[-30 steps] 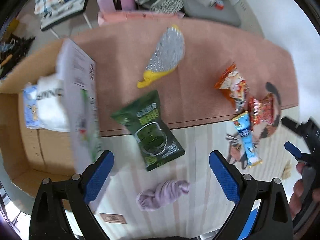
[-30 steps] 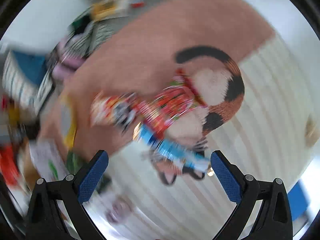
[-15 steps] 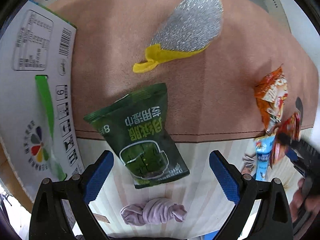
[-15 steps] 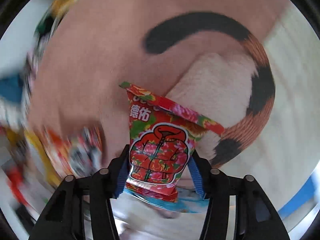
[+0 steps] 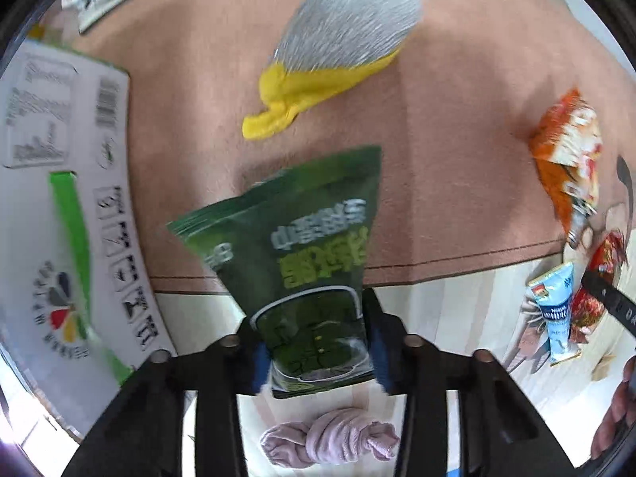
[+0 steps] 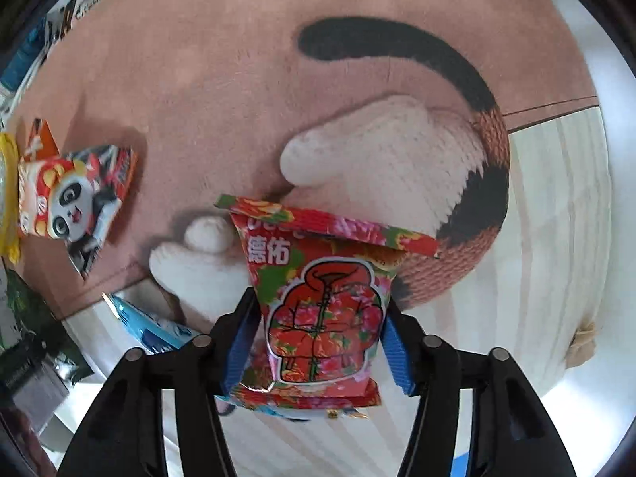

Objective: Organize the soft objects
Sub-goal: 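Carry both bags over the box, release them inside, open both tools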

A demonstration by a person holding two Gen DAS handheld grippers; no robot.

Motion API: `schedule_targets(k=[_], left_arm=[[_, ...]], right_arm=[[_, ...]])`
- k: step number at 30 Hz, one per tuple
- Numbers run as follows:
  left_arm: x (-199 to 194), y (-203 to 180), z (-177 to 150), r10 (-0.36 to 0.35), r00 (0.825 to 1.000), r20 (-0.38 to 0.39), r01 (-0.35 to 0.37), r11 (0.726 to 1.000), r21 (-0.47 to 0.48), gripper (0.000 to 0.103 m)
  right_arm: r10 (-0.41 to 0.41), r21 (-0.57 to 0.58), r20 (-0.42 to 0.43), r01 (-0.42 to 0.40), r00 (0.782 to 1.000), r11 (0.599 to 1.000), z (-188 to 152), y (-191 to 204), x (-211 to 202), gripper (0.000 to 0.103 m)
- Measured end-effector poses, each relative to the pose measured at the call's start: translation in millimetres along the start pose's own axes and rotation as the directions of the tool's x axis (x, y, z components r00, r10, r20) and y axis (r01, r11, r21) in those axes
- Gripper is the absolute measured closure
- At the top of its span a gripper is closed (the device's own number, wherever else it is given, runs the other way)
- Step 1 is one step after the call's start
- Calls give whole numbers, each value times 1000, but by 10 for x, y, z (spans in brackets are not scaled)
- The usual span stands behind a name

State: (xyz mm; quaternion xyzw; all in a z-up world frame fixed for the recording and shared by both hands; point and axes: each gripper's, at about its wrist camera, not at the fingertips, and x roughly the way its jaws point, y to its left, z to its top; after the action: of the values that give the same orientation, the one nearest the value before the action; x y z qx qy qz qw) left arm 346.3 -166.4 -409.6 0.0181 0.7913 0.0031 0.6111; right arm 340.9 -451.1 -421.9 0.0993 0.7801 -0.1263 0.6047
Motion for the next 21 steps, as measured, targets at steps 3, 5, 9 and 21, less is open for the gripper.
schedule_targets(k=[3,5,9,21], left_arm=[[-209,-22,-110,8,998,65,-10,1000,27,71],[-409,-20,-206,-2,993,117,-3,999,40,71],[-1000,35,-464,-70,968,243,51,995,84,71],[-2199,1657,-1046,-77,900,429,68,997,37,71]], right_arm=[[-1,8,31,1,1000,1000,-41,6,-72,56],[5,6,62,-6,998,1000,-111,30,-188,57],[70,-53,159,-62,985,997,-463,221,-659,57],[342,-438,231,-217,911,873,-1805,2042,-2004,57]])
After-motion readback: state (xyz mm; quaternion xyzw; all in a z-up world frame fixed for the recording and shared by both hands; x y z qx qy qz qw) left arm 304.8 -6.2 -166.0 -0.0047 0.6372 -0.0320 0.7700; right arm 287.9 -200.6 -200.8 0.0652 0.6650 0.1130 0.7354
